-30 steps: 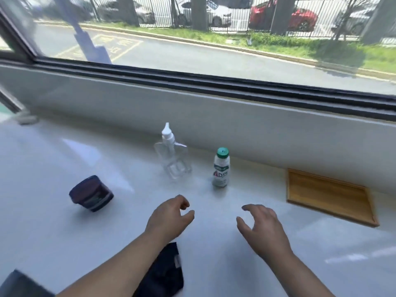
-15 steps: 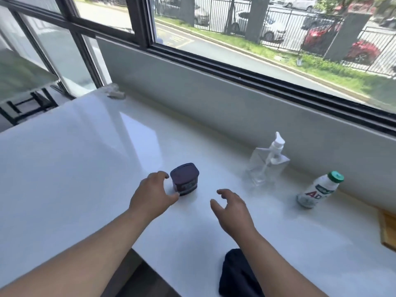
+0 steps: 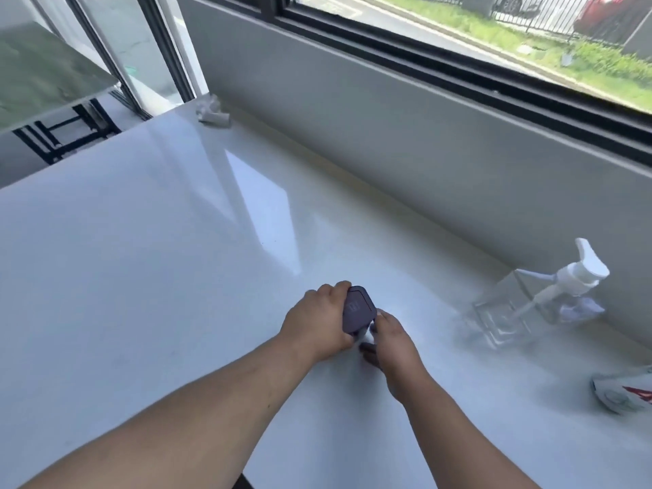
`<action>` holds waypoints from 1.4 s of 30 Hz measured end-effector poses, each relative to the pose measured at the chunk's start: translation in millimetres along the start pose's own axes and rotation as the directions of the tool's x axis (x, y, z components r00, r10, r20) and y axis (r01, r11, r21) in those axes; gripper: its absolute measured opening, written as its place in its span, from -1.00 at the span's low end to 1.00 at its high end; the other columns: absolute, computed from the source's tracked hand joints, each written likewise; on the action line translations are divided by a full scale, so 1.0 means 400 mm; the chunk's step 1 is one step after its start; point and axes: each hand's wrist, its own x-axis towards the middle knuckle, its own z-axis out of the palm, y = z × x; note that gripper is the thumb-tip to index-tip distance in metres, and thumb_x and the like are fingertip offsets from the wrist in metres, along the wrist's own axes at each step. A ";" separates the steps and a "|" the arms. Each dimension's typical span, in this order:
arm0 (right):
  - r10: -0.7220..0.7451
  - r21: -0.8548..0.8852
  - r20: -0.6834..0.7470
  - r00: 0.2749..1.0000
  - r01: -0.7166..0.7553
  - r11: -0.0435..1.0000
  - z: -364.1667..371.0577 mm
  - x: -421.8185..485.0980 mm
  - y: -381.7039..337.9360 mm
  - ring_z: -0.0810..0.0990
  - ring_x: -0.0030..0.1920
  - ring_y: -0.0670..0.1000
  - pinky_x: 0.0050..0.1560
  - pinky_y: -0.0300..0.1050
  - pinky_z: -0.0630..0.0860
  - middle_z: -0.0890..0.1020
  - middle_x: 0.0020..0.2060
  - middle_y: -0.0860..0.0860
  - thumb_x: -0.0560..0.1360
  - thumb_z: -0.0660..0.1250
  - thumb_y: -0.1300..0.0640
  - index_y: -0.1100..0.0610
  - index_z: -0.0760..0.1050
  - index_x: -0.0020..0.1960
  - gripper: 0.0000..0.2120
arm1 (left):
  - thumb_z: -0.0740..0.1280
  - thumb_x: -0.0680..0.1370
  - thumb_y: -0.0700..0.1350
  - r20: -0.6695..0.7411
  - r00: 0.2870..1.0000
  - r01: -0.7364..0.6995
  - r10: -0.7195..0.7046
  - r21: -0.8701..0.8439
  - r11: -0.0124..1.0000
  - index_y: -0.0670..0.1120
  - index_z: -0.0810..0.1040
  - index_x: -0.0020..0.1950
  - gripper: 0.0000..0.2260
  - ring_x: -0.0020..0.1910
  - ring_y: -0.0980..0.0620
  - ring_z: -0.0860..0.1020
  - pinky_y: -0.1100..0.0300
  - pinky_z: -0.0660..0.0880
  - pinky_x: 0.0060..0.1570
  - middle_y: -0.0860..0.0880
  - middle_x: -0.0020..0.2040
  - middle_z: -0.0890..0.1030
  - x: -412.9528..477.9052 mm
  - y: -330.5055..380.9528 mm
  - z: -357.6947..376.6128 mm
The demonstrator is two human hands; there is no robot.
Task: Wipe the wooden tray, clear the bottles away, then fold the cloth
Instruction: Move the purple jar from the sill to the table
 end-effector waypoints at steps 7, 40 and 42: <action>0.040 0.051 0.169 0.985 -0.049 0.997 0.227 -0.008 -0.079 0.73 0.09 0.14 0.22 0.12 0.64 0.71 0.10 0.00 0.56 0.32 -0.09 -0.03 0.61 0.25 -0.69 | 0.42 0.37 0.29 -0.098 0.984 0.134 -0.147 -0.129 0.983 0.11 0.43 0.28 -0.45 0.02 -0.06 0.59 0.01 0.61 -0.06 0.04 0.07 0.58 -0.061 -0.222 -0.145; 0.387 -0.462 0.586 0.712 -0.098 0.881 1.905 -0.684 0.423 0.72 0.13 0.27 0.23 0.19 0.63 0.69 0.11 0.02 0.60 0.32 0.00 -0.01 0.61 0.06 -0.87 | 0.47 0.40 0.21 -0.168 0.416 0.786 -0.894 -0.428 0.447 0.05 0.26 0.57 -0.20 0.28 -0.16 0.52 -0.06 0.58 0.11 -0.08 0.37 0.53 -1.299 -1.584 -0.339; 0.341 -0.511 0.587 0.734 0.009 0.860 1.883 -0.675 0.403 0.66 0.21 0.25 0.28 0.17 0.60 0.61 0.24 0.06 0.61 0.29 -0.03 0.00 0.56 0.18 -0.80 | 0.48 0.38 0.29 -0.165 0.424 0.813 -0.891 -0.365 0.454 0.04 0.22 0.60 -0.11 0.39 -0.17 0.44 -0.08 0.52 0.25 -0.07 0.48 0.44 -1.282 -1.574 -0.352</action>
